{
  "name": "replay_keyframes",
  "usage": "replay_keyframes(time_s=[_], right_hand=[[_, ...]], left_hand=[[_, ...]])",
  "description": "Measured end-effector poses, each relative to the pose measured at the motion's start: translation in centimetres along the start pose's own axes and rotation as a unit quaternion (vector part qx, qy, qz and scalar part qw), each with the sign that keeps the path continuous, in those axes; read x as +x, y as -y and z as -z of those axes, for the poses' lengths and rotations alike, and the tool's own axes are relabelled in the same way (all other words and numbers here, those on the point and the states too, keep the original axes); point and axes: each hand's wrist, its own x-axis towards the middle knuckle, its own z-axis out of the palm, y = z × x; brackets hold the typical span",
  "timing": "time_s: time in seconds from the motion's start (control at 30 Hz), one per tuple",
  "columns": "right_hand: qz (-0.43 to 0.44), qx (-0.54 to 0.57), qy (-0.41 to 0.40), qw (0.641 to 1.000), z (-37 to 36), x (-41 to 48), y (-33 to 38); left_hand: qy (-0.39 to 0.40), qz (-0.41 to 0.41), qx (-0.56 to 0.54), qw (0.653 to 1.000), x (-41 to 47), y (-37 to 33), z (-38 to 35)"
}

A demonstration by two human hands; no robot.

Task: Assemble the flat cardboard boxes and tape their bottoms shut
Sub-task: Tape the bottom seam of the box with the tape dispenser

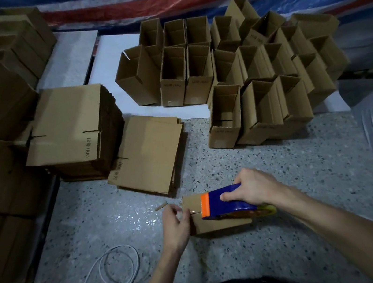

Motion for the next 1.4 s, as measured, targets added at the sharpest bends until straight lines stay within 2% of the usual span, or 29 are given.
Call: replay_keyframes(time_s=[0.1, 0.17, 0.27, 0.37, 0.7, 0.87, 1.03, 1.13, 1.23, 1.4], right_hand=[[-0.001, 0.005, 0.010, 1.000, 0.2, 0.3, 0.2], [0.003, 0.007, 0.012, 1.000, 0.2, 0.3, 0.1], [0.017, 0.004, 0.009, 1.000, 0.1, 0.0, -0.4], [0.019, 0.017, 0.019, 0.999, 0.3, -0.4, -1.1], [0.033, 0.063, 0.065, 0.995, 1.9, 0.0, -5.1], [-0.015, 0.089, 0.074, 0.993, 4.9, -0.8, -11.9], [-0.028, 0.130, 0.068, 0.989, 5.9, -1.8, -16.5], [-0.050, 0.097, 0.062, 0.992, 5.3, -1.5, -16.5], [-0.064, -0.009, 0.054, 0.996, 4.0, -0.8, -14.0], [-0.065, -0.163, -0.014, 0.984, 1.6, 0.9, -8.1]], left_hand=[[0.005, 0.092, -0.043, 0.995, 0.7, -1.7, -1.9], [-0.048, 0.116, 0.006, 0.992, 0.7, -2.0, -3.3], [-0.131, 0.092, 0.111, 0.981, 0.7, -1.7, -4.4], [-0.138, 0.071, 0.156, 0.976, 0.6, -1.4, -4.6], [-0.177, 0.045, 0.198, 0.963, 0.5, -1.2, -4.6], [-0.167, 0.037, 0.210, 0.963, 0.6, -1.2, -4.5], [-0.167, 0.038, 0.215, 0.961, 0.5, -1.3, -4.5], [-0.165, 0.038, 0.213, 0.962, 0.4, -1.4, -4.6], [-0.165, 0.045, 0.210, 0.963, 0.3, -1.7, -4.6], [-0.172, 0.058, 0.205, 0.962, 0.3, -1.8, -4.7]])
